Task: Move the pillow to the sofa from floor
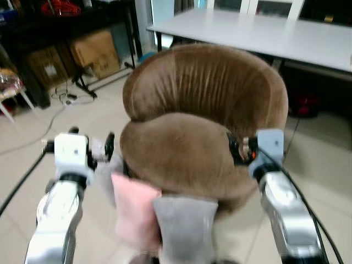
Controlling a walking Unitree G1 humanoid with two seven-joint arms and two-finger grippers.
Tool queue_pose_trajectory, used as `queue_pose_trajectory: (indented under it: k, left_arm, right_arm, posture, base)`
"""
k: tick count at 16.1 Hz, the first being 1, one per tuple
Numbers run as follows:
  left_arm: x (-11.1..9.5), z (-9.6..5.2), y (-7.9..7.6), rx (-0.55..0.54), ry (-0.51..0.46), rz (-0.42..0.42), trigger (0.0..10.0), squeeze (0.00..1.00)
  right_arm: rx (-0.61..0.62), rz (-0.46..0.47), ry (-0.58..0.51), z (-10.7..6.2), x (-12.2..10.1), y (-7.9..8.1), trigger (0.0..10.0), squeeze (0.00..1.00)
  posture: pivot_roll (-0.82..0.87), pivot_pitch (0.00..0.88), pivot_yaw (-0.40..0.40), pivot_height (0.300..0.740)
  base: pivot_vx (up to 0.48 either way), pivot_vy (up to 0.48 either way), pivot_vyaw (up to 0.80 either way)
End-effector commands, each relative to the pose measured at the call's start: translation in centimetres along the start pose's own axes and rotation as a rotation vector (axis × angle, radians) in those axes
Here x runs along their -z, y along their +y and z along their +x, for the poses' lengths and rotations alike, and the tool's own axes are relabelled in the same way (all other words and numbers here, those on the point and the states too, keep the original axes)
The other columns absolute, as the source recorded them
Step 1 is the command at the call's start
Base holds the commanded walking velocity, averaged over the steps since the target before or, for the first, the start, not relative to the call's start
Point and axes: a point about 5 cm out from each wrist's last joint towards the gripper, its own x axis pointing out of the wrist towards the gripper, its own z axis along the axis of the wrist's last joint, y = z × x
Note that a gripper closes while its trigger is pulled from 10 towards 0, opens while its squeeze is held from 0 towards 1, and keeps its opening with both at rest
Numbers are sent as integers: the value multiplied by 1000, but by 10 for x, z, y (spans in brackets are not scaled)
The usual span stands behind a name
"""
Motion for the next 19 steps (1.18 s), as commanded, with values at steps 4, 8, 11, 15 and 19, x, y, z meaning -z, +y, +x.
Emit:
queue_pose_trajectory:
  k: [4, 8, 11, 15, 19]
  left_arm:
    - [1, 1, 0, 15, 2, 28, 10000, 0]
    - [-1, 3, -2, 28, -11, 32, 10000, 0]
    - [0, 3, -2, 33, -14, 22, 10000, 0]
    - [1, 3, -3, 42, -10, 21, 10000, 0]
    - [1, 3, -3, 46, -8, 18, 10000, 0]
  right_arm:
    - [-16, 0, -5, 0, 0, 3, 10000, 0]
    - [-23, -9, 9, 1, 2, 4, 10000, 0]
    - [-24, -13, 10, 2, 2, 3, 10000, 0]
    - [-24, -13, 14, 2, 2, 3, 10000, 0]
    - [-20, -14, 19, 3, 3, 2, 10000, 0]
  posture:
    - [-92, 0, 57, 606]
    - [-90, 0, 55, 606]
    - [-88, 0, 52, 606]
    - [-88, 0, 52, 606]
    - [-89, 0, 49, 606]
  base:
    - [0, 0, 0]
    - [0, 0, 0]
    - [0, 0, 0]
    - [288, 0, 0]
    - [290, 0, 0]
